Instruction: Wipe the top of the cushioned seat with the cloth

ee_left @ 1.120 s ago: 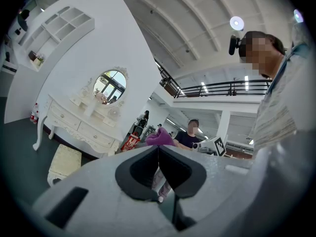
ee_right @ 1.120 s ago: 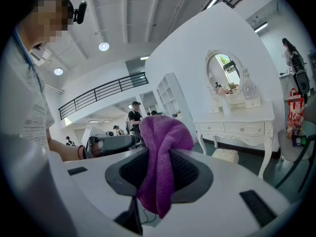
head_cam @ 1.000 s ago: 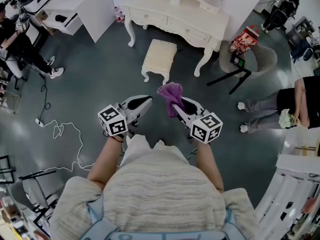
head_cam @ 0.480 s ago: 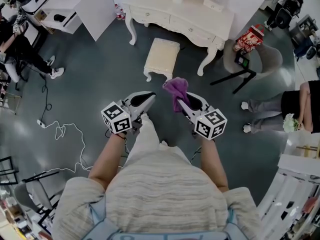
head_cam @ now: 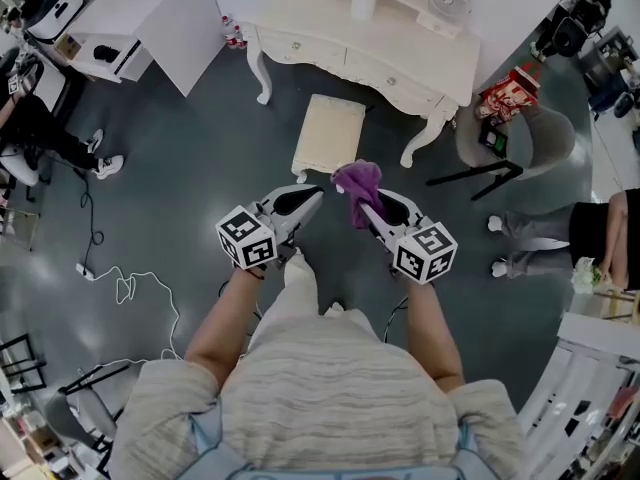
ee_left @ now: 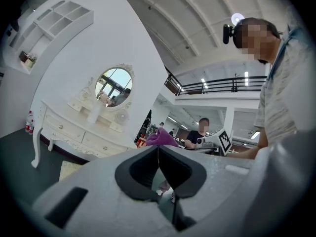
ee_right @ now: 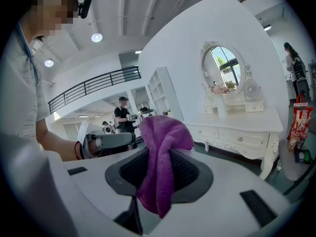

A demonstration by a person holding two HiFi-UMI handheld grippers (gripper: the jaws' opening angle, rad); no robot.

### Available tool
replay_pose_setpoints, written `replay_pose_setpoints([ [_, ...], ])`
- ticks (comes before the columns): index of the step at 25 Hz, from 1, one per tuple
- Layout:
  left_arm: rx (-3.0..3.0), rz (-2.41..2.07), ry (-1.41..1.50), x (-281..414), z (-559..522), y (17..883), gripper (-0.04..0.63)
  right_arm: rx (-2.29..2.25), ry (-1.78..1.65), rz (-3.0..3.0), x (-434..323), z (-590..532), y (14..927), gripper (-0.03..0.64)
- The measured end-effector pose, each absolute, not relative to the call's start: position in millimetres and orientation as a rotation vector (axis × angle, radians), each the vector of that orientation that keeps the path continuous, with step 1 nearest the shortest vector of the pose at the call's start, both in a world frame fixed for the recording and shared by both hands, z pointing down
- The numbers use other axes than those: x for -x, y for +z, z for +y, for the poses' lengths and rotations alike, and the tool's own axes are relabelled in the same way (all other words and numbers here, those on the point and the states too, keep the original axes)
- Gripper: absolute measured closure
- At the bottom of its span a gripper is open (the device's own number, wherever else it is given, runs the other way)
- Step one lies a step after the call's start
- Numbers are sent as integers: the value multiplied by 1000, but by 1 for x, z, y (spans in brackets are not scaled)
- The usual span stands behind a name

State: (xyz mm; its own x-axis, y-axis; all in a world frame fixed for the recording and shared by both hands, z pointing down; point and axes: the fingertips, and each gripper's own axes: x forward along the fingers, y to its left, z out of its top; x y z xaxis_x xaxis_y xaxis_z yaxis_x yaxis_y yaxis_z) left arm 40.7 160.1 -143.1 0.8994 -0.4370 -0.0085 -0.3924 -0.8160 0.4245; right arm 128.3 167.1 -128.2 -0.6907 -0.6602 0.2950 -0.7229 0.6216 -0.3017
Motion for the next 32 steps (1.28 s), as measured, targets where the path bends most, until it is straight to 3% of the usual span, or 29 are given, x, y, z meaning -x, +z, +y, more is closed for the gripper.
replay_pose_setpoints([
  [11,-2712,-584,-102,-24,38,-134,581,-1309,592,-2661,-119,47,-123,503],
  [21,-2682,-732,-61,-32,-24,-61,564,-1244,583,-2635,-135,-18,-60,503],
  [23,-2678,-745,-61,-37,-39,-46,546,-1228,581,-2636,-142,-33,-45,503],
  [32,-2700,-784,-22,-47,-86,42,349,-1168,555,-2616,-155,-87,41,503],
])
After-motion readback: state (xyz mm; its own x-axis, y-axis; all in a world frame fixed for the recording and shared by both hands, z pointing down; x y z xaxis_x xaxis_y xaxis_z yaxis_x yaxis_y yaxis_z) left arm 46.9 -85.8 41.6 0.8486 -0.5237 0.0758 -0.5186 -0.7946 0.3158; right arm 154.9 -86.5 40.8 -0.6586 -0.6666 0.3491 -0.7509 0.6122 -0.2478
